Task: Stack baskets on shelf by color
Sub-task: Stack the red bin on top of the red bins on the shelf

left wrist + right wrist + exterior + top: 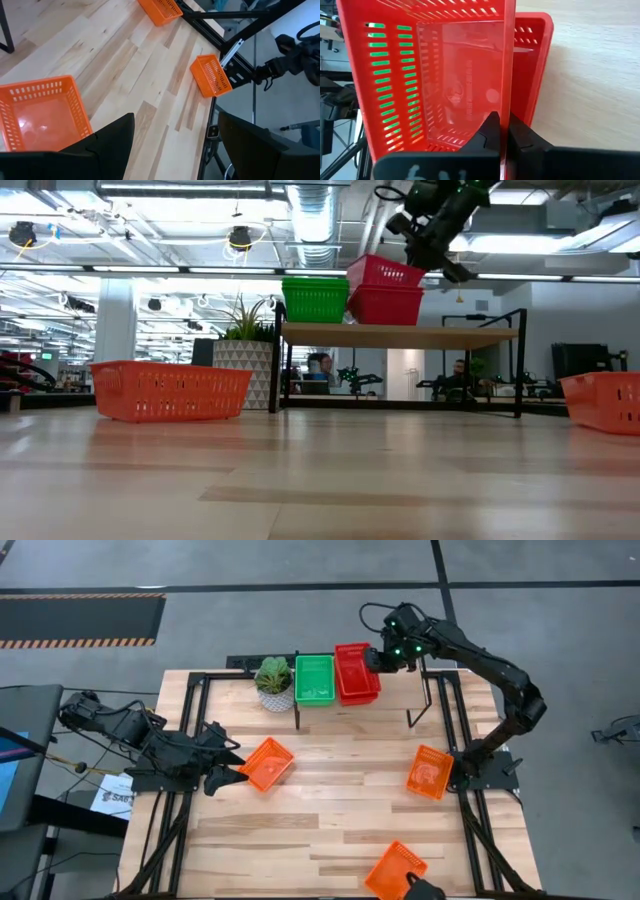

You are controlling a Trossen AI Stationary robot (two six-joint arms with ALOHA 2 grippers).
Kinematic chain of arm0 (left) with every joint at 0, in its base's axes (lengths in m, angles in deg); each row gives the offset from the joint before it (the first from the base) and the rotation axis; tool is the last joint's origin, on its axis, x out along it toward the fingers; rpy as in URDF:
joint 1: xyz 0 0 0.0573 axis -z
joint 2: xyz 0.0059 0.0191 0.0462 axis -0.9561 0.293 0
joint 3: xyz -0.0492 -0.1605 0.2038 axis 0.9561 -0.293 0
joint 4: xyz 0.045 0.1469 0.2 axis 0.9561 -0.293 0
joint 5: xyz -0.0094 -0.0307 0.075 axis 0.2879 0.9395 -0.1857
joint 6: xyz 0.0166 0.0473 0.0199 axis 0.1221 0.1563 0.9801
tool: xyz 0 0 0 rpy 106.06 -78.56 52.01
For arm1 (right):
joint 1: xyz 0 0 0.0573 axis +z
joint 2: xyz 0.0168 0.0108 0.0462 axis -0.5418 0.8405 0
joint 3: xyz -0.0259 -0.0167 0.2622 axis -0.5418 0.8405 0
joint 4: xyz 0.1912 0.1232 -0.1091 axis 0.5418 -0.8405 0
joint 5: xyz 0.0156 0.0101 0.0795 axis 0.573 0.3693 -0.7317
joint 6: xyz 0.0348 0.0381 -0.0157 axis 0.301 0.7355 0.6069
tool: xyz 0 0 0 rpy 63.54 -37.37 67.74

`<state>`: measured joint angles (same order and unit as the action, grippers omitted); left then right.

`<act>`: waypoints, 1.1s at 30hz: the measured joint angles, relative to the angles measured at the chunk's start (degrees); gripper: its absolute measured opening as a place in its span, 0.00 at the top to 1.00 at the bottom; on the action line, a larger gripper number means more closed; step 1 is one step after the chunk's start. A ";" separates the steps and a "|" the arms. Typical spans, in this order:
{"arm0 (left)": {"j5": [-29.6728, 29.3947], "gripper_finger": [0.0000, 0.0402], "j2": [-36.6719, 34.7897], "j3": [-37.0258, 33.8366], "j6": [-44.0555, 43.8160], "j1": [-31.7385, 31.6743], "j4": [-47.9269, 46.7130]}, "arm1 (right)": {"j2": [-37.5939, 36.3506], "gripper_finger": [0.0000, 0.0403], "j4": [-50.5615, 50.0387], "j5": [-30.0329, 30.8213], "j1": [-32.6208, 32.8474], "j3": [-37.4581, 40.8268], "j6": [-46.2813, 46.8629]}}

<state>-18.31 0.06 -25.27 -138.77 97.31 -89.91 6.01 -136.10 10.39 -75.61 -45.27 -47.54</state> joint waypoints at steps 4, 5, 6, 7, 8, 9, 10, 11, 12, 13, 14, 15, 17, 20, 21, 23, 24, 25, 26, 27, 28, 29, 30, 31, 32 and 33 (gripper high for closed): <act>0.02 0.32 0.00 0.00 -0.01 -0.01 -0.41 | -0.01 0.97 -0.11 0.20 -0.06 0.00 -0.01; 0.02 0.32 0.00 0.00 -0.01 -0.01 -0.53 | -0.01 0.96 -0.11 0.20 -0.07 0.00 -0.02; 0.02 0.32 0.00 0.00 -0.01 0.00 -0.60 | -0.01 0.96 -0.16 0.20 -0.05 0.00 -0.10; 0.03 0.32 0.00 0.00 -0.04 0.01 -0.61 | -0.01 0.95 -0.17 0.17 -0.04 0.00 -0.26; 0.03 0.32 0.00 0.00 -0.02 0.00 -0.61 | -0.01 0.94 -0.15 0.17 -0.03 0.00 -0.28; 0.02 0.32 0.00 0.00 -0.03 -0.01 -0.63 | -0.01 0.93 -0.15 0.17 -0.02 0.00 -0.28; 0.02 0.32 0.00 0.00 -0.03 -0.01 -0.72 | -0.01 0.92 -0.15 0.17 -0.02 0.00 -0.29; 0.04 0.32 0.00 0.00 -0.04 -0.01 -0.85 | -0.01 0.91 -0.17 0.17 0.00 0.00 -0.31; 0.04 0.32 0.00 0.00 -0.04 0.00 -1.06 | -0.01 0.90 -0.17 0.17 -0.02 0.00 -0.29; 0.04 0.32 0.00 0.00 -0.04 -0.01 -1.26 | -0.01 0.89 -0.21 0.17 -0.02 0.00 -0.23; 0.04 0.32 0.00 0.00 -0.04 0.00 -1.30 | -0.01 0.88 -0.33 0.19 -0.02 0.00 -0.13; 0.04 0.32 0.00 0.00 -0.05 0.01 -1.29 | -0.01 0.87 -0.48 0.20 -0.02 0.00 -0.05; 0.04 0.32 0.00 0.00 -0.06 -0.01 -1.30 | -0.01 0.86 -0.75 0.20 -0.02 0.00 -0.03; 0.06 0.32 0.00 0.00 -0.06 0.01 -1.29 | -0.01 0.84 -1.25 0.20 -0.02 0.00 -0.02; 0.04 0.32 0.00 0.00 -0.06 -0.01 -1.29 | -0.01 0.84 -1.22 0.20 -0.02 0.00 -0.02; 0.07 0.32 0.00 0.00 -0.07 0.01 -1.29 | -0.01 0.83 -1.20 0.20 -0.02 0.00 -0.04; 0.07 0.32 0.00 0.00 -0.08 0.01 -1.29 | -0.01 0.83 -1.24 0.20 -0.02 0.00 -0.04; 0.07 0.32 0.00 0.00 -0.08 -0.01 -1.29 | -0.03 0.83 -1.27 0.20 -0.02 0.00 -0.17; 0.07 0.32 0.00 0.00 -0.10 0.01 -1.29 | -0.04 0.82 -1.27 0.20 -0.02 0.00 -0.32; 0.07 0.32 0.00 0.00 -0.10 0.01 -1.29 | -0.04 0.82 -1.30 0.22 -0.02 0.00 -0.44; 0.09 0.32 0.00 0.00 -0.10 0.01 -1.29 | -0.04 0.81 -1.31 0.22 -0.02 0.00 -0.49; 0.09 0.32 0.00 0.00 -0.10 0.00 -1.29 | -0.04 0.80 -1.31 0.22 -0.02 0.00 -0.82; 0.08 0.32 0.00 0.00 -0.11 0.00 -1.28 | -0.04 0.79 -1.31 0.22 -0.02 0.00 -1.31; 0.09 0.32 0.00 0.00 -0.12 -0.01 -1.28 | -0.04 0.77 -1.33 0.24 -0.02 0.00 -1.64; 0.09 0.32 0.00 0.00 -0.12 0.00 -1.29 | -0.04 0.76 -1.33 0.24 -0.02 0.00 -1.82; 0.09 0.32 0.00 0.00 -0.12 -0.01 -1.27 | -0.06 0.74 -1.33 0.24 -0.02 0.00 -1.88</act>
<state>-18.22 0.06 -25.27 -138.89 97.30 -91.18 5.95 -137.43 10.63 -75.63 -45.27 -49.42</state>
